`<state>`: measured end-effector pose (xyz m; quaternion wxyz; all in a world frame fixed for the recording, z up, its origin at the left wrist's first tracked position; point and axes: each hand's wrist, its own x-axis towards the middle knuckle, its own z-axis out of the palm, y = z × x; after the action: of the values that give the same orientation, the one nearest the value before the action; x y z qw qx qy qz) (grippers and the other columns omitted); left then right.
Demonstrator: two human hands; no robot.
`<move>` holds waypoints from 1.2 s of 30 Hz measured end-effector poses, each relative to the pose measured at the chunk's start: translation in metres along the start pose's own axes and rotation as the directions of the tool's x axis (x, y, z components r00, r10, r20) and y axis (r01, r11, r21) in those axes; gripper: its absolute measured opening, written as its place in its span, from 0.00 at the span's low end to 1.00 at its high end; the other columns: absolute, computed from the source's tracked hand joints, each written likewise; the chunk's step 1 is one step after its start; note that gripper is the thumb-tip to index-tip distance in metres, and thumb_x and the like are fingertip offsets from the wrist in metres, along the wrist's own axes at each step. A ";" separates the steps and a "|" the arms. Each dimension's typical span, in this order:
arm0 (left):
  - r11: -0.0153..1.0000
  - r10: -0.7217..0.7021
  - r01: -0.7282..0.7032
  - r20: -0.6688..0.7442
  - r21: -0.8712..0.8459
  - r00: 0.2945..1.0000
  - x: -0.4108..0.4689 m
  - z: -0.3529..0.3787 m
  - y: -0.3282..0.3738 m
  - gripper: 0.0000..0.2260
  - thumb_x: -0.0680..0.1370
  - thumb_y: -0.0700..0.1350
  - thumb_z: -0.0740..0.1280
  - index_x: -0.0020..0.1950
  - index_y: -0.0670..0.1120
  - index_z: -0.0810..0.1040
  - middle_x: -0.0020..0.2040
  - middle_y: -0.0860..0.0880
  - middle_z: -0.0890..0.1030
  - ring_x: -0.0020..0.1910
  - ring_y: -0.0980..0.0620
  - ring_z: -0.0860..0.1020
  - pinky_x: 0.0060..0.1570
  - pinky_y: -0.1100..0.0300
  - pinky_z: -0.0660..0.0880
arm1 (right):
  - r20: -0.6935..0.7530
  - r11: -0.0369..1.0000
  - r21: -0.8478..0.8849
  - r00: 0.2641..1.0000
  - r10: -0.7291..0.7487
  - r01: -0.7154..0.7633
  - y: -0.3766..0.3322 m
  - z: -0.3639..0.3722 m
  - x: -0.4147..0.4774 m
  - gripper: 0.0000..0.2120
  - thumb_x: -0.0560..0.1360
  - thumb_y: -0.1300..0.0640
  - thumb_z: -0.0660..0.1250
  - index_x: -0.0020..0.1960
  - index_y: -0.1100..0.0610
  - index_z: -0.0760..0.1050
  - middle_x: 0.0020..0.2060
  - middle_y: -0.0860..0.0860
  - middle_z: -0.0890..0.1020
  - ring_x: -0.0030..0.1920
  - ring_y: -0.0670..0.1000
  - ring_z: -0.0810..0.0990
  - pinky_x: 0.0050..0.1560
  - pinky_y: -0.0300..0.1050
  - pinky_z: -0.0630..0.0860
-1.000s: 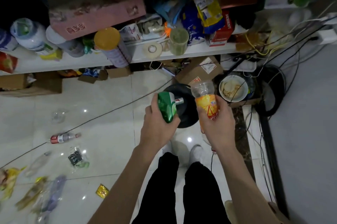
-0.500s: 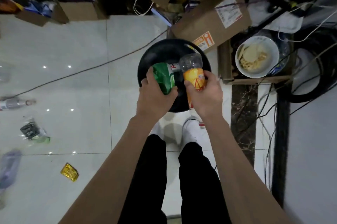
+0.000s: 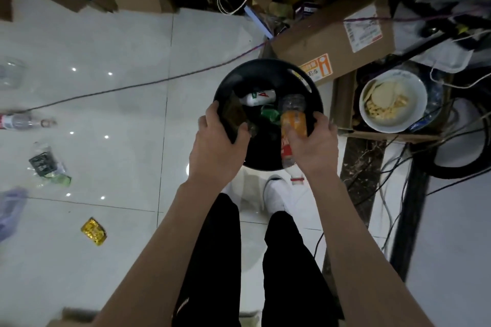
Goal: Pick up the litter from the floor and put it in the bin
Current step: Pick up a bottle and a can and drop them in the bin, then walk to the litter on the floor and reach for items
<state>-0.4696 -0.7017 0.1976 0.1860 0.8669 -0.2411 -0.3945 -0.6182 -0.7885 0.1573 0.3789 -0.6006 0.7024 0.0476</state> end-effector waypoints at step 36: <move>0.854 -0.414 -0.019 -0.700 -0.521 0.583 -0.490 -0.366 -0.090 0.24 0.80 0.57 0.63 0.74 0.53 0.65 0.68 0.55 0.71 0.59 0.58 0.75 0.54 0.56 0.74 | 0.415 0.333 0.212 0.224 -0.882 0.919 -0.263 -0.144 -0.534 0.28 0.77 0.42 0.69 0.73 0.47 0.67 0.63 0.44 0.72 0.62 0.44 0.73 0.61 0.42 0.71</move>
<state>-0.4424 -0.3032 0.6690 0.4325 0.8980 0.0725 -0.0346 -0.4602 -0.5043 0.6761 0.4663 -0.8776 0.1111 -0.0114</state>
